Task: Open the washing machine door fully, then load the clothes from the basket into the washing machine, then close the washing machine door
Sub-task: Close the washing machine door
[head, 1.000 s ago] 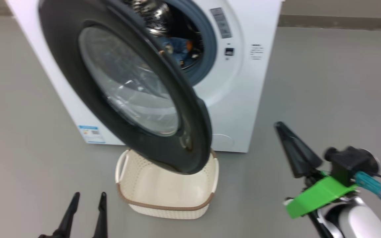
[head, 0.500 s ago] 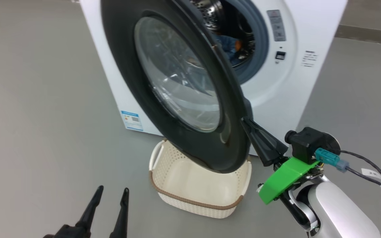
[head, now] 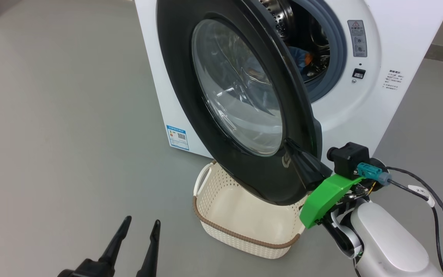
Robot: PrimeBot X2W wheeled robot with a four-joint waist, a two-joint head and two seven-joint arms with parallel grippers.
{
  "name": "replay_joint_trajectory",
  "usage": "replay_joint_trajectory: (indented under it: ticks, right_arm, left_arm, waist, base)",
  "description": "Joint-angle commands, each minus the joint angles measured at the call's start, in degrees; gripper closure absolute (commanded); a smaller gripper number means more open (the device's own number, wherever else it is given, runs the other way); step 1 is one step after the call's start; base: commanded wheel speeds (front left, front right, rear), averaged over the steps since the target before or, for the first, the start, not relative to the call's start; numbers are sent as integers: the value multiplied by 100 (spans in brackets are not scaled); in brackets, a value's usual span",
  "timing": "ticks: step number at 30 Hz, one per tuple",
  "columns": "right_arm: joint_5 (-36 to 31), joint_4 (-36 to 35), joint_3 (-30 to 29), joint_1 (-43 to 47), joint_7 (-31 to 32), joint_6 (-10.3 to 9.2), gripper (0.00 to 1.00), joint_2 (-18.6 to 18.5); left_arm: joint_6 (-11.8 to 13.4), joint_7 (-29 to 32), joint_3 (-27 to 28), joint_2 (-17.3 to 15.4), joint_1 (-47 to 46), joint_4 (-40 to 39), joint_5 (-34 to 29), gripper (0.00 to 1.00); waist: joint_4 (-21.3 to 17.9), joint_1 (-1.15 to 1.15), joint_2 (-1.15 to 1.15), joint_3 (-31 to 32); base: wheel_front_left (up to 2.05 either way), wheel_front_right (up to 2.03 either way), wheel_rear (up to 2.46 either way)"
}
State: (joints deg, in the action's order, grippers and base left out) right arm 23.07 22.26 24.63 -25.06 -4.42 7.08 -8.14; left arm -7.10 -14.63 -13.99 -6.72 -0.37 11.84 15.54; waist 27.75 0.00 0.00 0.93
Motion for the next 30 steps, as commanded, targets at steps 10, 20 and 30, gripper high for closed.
replay_joint_trajectory:
  ticks: [10,20,30]
  right_arm:
    - [189,607,-30,-472,-266,41,100,0]
    - [256,1008,-80,-710,-407,41,100,-35]
    - [321,1254,-106,-889,-493,41,100,-113]
  left_arm:
    - [-31,-37,92,-124,-345,-78,75,0]
    - [-35,-37,55,-125,-373,-96,78,0]
    - [-36,-37,65,-68,-403,-130,45,0]
  waist:
    - [64,0,0,31]
    - [101,0,0,-27]
    - [158,0,0,-156]
  base:
    - [0,0,0]
    - [0,0,0]
    - [0,0,0]
